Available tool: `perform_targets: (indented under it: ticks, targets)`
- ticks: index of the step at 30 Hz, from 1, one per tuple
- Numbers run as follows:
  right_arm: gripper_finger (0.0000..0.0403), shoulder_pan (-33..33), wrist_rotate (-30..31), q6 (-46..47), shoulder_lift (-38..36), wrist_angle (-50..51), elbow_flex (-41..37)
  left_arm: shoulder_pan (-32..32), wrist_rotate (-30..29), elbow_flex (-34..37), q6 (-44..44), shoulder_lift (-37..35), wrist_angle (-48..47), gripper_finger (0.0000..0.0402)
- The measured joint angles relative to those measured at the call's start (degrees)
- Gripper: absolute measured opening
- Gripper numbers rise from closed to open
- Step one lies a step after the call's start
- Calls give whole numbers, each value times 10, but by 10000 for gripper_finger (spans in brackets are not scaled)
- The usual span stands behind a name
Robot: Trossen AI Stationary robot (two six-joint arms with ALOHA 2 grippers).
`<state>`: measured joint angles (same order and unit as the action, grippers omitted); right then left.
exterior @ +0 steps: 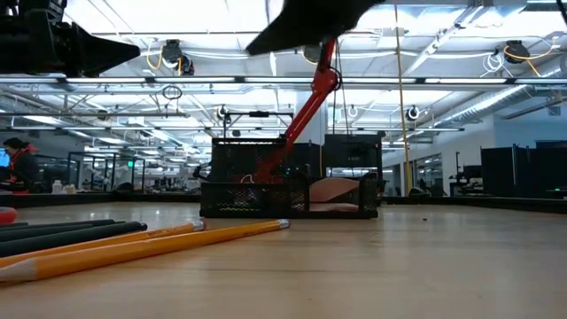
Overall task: Pick and place office supplies into organizer
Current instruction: Put the right yellow pencil into the desk organizer
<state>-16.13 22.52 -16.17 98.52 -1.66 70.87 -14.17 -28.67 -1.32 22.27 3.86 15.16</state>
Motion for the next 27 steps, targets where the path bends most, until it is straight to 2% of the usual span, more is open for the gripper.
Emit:
perform_targets:
  ticks: [6,10,13,16,20,24,27]
  targets:
    - [13,-45,-1,20,-63,-8,-71,0,0,0,-18,8,-2,47]
    - [11,-48,12,30,-104,-62,-153,0,0,-4,-40,54,-7,47]
    - [4,-38,-1,73,-141,-116,-224,0,0,-29,-106,115,-4,47]
    - [3,-39,-38,103,-167,-202,-311,-2,0,-59,-169,196,-18,47]
    - [1,-39,-95,132,-183,-378,-424,-14,1,-103,-257,325,-27,47]
    - [1,-39,-107,153,-183,-489,-505,-47,-1,-161,-315,478,-32,46]
    - [1,-38,-110,150,-183,-539,-544,-83,0,-230,-343,587,-30,46]
